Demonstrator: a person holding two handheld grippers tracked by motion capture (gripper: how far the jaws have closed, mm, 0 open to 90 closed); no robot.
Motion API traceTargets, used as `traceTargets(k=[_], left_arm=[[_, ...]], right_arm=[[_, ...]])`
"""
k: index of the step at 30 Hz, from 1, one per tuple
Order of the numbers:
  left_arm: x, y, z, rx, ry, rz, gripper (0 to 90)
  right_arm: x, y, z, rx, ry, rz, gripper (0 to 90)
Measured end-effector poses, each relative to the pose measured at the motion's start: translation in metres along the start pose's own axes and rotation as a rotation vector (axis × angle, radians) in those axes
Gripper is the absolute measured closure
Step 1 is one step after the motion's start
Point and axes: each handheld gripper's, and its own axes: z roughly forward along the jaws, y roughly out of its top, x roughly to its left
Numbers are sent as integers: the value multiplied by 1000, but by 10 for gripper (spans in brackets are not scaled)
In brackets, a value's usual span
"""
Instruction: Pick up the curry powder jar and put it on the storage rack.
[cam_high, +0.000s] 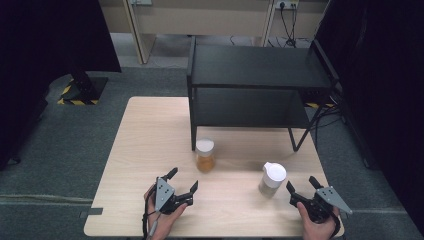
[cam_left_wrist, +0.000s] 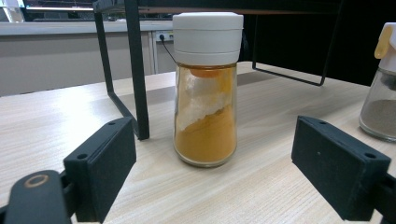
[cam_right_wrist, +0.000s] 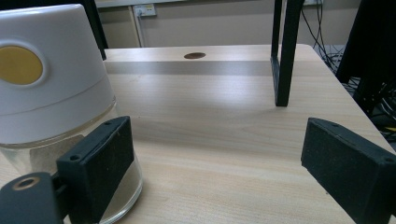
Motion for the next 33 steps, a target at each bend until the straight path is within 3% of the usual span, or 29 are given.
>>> traceTargets(k=[7,16,25,33], left_arm=[[-3,2,7,-4,-6,-8,133],[-6,18,29,-32,-35,-9,133],[-2,33,59,-7,-24,-7,135],[1,35,72,21,-9,-8,151]], right_arm=[[-1,1,1,6,4,1,94],[-2,2,1,9,11,2,94],[-3,2,1,10,16,4,93],[-4,2,1,11,16,4,93]])
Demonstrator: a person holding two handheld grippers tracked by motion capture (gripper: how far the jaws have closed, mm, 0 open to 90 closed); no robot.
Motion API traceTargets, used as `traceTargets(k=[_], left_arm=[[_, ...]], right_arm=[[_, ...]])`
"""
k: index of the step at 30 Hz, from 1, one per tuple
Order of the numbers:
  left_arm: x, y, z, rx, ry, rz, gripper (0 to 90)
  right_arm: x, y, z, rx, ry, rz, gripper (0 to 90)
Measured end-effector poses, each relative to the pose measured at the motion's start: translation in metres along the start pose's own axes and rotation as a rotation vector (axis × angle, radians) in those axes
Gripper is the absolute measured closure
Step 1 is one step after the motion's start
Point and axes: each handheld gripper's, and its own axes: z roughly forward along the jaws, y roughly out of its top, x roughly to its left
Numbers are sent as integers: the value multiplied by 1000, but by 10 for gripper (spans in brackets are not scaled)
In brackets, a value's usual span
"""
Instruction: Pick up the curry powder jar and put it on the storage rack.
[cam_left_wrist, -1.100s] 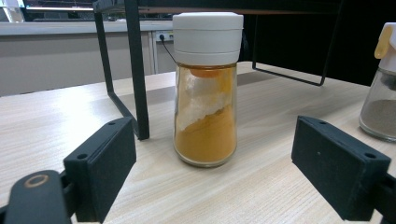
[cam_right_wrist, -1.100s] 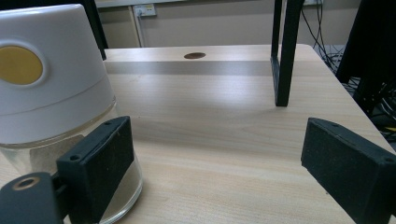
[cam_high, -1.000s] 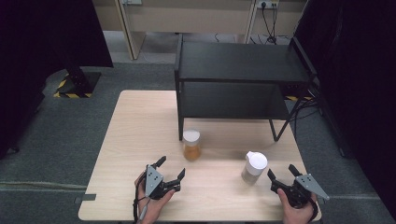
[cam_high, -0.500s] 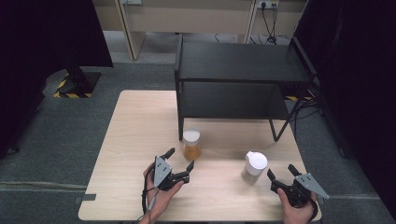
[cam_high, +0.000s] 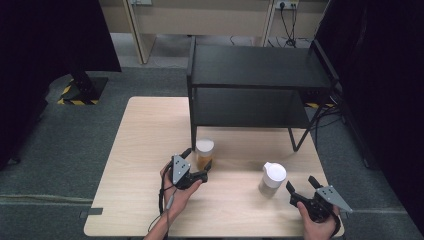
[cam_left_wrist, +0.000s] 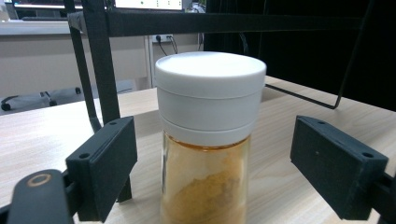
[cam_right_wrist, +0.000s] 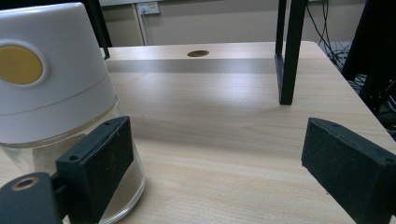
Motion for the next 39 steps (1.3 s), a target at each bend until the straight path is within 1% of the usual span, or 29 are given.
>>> traceTargets(k=[6,13,14,17,21,26,28,35,39], left_arm=[[1,2,7,14,7,-4,184],[1,6,17,25,-2,-10,213],[1,7,19,32,-5,-5,226],[0,8,22,37,-1,-13,238],[0,10,24,37,0,-13,261],[-1,13,25,40,10,5,316],[-2,14,26,49,14,20,333],[-1,14,25,49,9,6,340],[0,17,25,61,4,0,340]], right_arm=[[0,0,0,0,1,0,93],[-1,0,0,0,3,4,92],[-1,0,0,0,3,7,92],[-1,0,0,0,4,8,92],[-1,0,0,2,4,4,92],[-1,0,0,1,5,6,92],[-1,0,0,1,4,6,92],[-1,0,0,0,5,8,92],[-2,0,0,0,5,11,91]])
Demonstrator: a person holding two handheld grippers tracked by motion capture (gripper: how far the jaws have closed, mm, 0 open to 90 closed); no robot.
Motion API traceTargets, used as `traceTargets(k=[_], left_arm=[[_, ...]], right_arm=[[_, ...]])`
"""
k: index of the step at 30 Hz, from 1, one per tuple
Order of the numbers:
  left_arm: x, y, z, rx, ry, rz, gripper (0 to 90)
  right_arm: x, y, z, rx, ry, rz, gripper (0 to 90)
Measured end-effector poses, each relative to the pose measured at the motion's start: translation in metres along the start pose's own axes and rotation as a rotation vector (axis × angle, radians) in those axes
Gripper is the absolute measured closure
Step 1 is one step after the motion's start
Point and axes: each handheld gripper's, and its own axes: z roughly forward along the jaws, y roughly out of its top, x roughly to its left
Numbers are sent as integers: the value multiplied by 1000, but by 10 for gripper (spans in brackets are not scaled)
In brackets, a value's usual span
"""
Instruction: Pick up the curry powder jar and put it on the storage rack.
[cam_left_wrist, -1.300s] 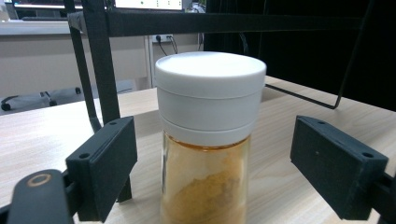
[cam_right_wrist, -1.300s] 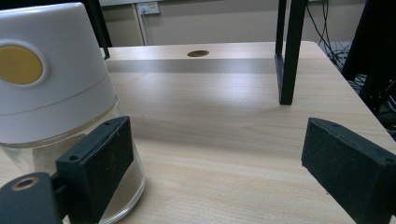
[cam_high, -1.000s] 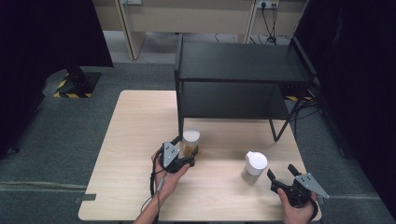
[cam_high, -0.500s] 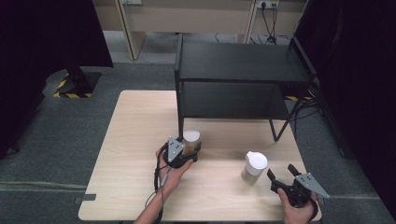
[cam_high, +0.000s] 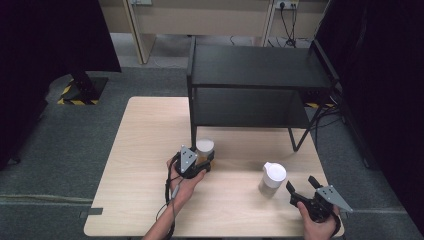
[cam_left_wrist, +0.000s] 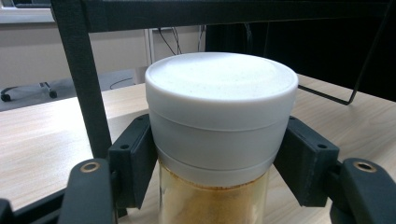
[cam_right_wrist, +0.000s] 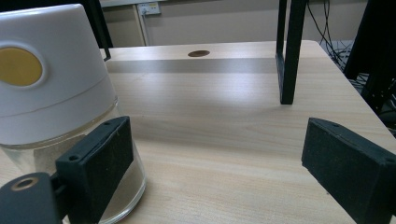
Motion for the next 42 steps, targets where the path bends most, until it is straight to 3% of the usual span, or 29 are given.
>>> traceTargets(k=[3,15,28,42], left_arm=[[2,2,-2,-2,-12,-19,340],[-6,21,-19,-71,-14,-15,341],[-11,58,-33,-162,-3,31,341],[-18,87,-37,-252,-10,48,341]], right_arm=[[0,0,0,2,-2,-2,91],[0,0,0,-2,-2,5,91],[0,0,0,-2,-4,10,91],[0,-1,-1,-6,-4,16,91]])
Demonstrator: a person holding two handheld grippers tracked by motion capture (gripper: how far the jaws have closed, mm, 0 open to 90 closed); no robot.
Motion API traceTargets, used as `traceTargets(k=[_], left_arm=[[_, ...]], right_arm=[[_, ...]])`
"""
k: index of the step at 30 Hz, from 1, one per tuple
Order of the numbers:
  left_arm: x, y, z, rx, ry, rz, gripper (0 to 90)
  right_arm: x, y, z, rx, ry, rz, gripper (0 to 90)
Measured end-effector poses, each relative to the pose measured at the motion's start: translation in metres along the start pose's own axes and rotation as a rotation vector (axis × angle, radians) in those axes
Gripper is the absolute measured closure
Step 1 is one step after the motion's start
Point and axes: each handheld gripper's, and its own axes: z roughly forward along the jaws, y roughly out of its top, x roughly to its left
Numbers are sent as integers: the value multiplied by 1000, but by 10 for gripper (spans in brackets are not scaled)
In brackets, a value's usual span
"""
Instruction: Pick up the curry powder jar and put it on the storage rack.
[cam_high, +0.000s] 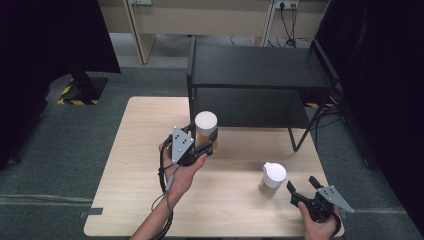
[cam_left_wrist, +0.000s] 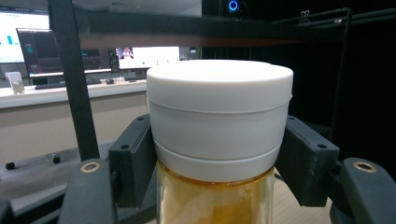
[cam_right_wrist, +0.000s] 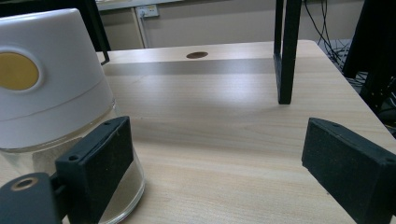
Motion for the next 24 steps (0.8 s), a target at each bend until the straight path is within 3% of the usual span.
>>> traceTargets(k=[12,24], left_arm=[[-3,31,7,-62,-8,23,341],[-3,54,17,-84,8,29,341]], right_arm=[[0,0,0,1,0,1,91],[0,0,0,2,0,4,91]])
